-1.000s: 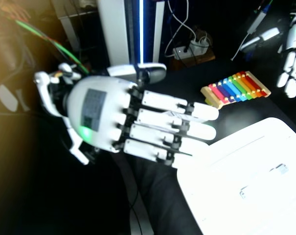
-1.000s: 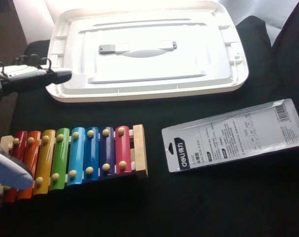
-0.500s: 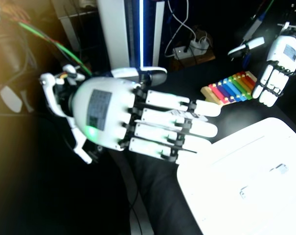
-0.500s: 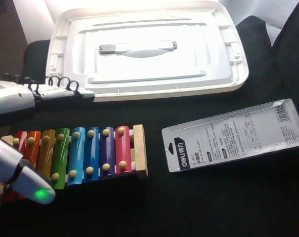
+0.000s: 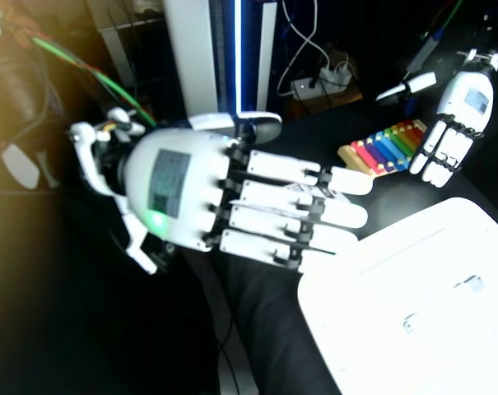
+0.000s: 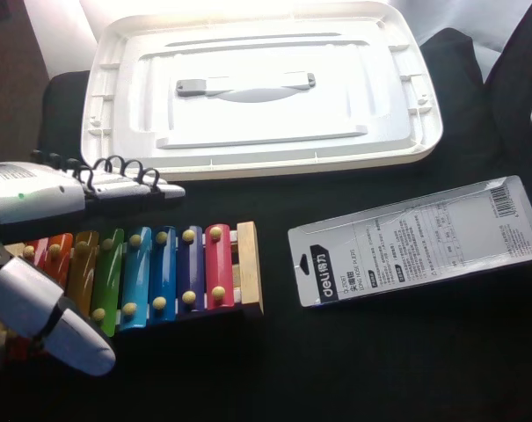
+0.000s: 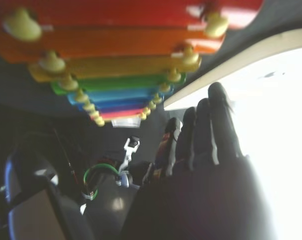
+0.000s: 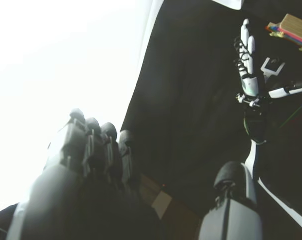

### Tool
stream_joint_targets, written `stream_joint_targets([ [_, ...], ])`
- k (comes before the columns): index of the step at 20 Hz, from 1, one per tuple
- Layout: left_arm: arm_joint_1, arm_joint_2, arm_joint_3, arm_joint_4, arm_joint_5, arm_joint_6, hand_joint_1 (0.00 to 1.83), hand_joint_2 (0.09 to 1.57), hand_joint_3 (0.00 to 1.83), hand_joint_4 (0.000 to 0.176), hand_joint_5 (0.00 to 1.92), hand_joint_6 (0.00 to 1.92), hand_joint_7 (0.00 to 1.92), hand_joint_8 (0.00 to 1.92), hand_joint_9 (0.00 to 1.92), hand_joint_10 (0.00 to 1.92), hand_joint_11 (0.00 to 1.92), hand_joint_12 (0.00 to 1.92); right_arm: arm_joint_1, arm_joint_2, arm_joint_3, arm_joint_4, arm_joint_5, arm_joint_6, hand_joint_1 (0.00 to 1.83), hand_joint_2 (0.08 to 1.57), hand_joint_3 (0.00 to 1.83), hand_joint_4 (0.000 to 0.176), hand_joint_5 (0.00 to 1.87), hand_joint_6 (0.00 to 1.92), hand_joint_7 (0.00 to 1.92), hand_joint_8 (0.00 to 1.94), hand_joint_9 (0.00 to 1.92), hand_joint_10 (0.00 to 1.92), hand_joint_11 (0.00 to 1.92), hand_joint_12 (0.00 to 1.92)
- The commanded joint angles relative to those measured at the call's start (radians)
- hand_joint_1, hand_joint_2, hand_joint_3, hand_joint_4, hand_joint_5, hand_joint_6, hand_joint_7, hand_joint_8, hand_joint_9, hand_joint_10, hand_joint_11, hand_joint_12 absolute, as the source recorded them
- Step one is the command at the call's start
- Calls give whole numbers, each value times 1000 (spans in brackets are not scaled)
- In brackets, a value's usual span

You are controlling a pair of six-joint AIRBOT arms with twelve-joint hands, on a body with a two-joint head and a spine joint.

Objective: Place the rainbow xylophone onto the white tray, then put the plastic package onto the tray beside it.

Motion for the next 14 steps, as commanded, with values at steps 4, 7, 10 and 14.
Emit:
stream_joint_targets([
  [4,-13,-20,10,-19,-51,-6,544,597,0,52,0,0,0,0,0,0,117,5,14,2,-3,46,111,9,710,795,5,22,175,3,119,6,61,11,0,0],
  [7,-13,-31,13,-8,-35,-6,597,602,0,36,0,0,0,0,43,15,166,27,14,2,-4,42,112,9,684,810,8,30,170,1,122,4,76,13,0,0],
  [10,-13,-44,18,4,-15,-6,638,587,0,2,0,0,16,6,57,16,158,24,14,2,-6,39,113,9,683,808,5,26,169,0,130,6,62,5,0,0],
  [14,-13,-62,26,14,6,-6,670,575,0,0,0,0,55,13,86,17,169,29,14,2,-9,36,116,9,666,810,4,32,156,0,121,2,56,3,0,0],
])
